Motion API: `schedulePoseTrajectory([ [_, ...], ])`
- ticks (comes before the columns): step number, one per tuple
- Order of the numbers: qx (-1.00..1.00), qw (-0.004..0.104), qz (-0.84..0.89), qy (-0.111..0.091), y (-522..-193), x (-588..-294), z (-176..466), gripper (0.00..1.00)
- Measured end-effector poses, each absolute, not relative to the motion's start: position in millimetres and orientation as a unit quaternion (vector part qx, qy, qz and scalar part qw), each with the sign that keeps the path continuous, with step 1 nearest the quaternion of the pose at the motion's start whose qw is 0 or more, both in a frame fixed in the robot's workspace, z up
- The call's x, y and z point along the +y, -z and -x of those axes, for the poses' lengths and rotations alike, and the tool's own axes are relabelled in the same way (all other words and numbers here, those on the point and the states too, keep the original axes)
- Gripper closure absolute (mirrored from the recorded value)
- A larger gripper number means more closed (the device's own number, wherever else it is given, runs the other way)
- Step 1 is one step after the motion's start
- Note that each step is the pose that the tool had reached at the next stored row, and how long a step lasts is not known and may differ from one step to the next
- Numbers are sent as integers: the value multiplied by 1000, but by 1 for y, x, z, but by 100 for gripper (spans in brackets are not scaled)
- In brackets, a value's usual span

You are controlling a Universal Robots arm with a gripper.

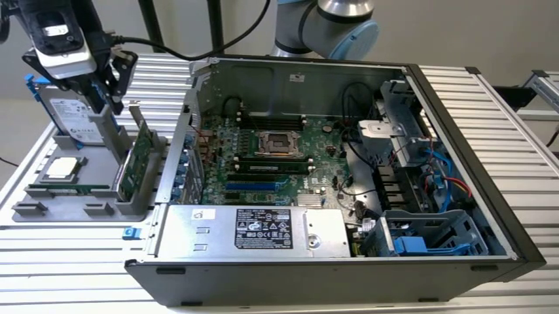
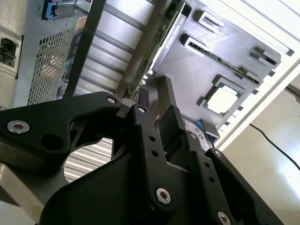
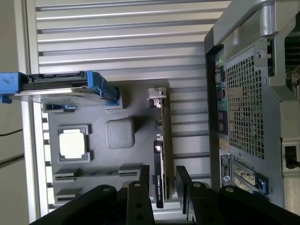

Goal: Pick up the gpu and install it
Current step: 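Pick up the gpu and move the gpu toward the slot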

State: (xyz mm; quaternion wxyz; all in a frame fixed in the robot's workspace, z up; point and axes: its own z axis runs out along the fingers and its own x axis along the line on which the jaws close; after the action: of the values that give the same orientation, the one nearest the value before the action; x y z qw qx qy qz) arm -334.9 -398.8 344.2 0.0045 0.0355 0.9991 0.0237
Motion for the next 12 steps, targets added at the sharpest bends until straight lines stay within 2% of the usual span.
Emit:
schedulePoseTrajectory([
  [12,999,5,-36,-24,-342,-399,335,0],
])
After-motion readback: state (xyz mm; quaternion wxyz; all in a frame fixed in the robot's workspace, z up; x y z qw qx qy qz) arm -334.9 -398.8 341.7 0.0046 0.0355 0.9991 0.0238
